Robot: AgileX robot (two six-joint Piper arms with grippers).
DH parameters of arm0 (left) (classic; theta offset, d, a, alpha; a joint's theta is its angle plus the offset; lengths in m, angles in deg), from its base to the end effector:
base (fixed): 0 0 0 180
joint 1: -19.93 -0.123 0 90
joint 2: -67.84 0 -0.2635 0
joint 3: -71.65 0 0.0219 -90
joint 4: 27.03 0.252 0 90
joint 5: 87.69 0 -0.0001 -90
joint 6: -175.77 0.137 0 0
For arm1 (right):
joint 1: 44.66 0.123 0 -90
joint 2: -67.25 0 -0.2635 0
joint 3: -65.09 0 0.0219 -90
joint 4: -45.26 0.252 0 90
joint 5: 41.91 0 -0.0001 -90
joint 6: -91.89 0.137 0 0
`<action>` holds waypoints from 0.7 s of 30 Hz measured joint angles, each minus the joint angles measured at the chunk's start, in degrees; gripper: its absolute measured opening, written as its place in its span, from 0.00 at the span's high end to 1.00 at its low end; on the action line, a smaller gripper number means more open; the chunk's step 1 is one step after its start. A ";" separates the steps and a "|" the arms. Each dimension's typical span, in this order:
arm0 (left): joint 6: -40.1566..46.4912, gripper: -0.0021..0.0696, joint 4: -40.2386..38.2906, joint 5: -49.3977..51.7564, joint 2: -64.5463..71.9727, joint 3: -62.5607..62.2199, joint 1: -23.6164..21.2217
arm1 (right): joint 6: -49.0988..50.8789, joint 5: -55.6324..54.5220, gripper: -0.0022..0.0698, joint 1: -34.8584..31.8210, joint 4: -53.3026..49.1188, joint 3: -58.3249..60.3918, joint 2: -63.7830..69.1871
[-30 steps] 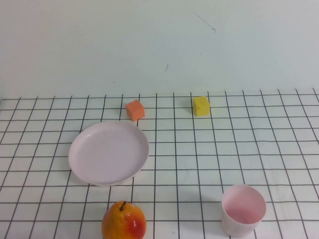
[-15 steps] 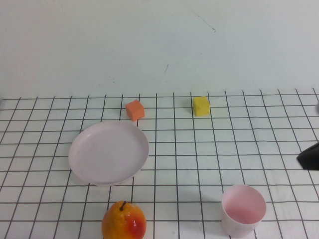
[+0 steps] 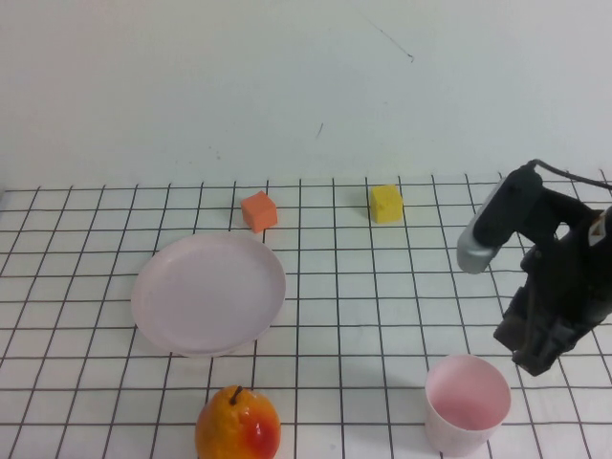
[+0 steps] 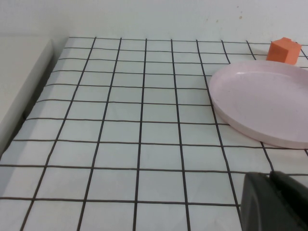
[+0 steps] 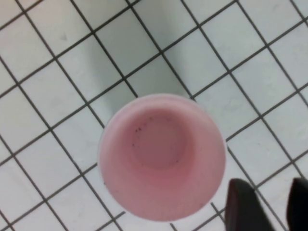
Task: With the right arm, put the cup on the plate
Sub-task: Pick up the cup from the table
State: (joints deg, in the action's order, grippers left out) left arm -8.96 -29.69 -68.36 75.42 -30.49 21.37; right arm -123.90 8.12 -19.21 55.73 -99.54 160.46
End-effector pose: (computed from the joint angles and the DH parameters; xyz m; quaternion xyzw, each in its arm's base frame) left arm 0.1206 -0.0051 0.1646 -0.0354 0.7912 -0.0523 0.6083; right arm 0.2726 0.1509 0.2006 -0.4600 0.8648 0.0626 0.1912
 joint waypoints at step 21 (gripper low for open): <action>0.00 0.97 0.00 0.00 0.00 0.00 0.00 | -0.19 -3.22 0.78 0.00 4.12 -1.53 17.96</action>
State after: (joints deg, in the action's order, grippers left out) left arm -8.96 -29.69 -68.36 75.42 -30.49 21.37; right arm -124.09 4.90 -19.21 59.85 -101.07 178.43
